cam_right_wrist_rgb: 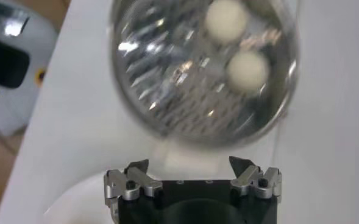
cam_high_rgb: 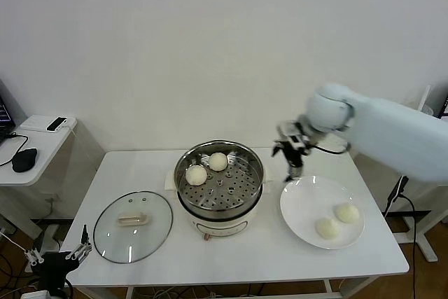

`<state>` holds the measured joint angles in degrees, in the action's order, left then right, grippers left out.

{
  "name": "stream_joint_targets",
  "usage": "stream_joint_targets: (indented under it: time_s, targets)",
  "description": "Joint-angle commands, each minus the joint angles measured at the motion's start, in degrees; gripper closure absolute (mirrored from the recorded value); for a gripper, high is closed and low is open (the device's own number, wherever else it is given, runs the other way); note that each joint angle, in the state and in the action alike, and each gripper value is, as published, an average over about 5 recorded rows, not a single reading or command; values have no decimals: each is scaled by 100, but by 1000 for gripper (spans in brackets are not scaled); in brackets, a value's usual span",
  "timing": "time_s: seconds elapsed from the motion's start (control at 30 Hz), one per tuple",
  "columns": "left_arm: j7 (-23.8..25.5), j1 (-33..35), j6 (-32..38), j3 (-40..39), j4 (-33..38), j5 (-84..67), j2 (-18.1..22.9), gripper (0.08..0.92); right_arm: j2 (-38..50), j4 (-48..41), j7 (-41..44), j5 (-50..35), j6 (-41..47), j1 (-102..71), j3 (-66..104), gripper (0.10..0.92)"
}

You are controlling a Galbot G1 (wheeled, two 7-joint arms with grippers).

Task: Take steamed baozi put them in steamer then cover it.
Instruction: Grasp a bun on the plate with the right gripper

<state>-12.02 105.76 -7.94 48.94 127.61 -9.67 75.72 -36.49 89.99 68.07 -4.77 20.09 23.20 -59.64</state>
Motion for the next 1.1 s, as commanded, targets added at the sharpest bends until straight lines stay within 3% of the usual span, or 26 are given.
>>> stream_joint_targets:
  time_s: [0.03,0.43,1.1]
  targets:
    - [11,22,0,-15,-25,26,14,177,1371,453,190,952,-402,-1692,1151,203]
    - [8,112,5,14,-62,77,32,177,1384,104,-42,1660,-508,-3864,2719,203]
    - [7,150,4,21,-67,85,81,177,560,-682,-349,1849,-403,-4241,2878,203]
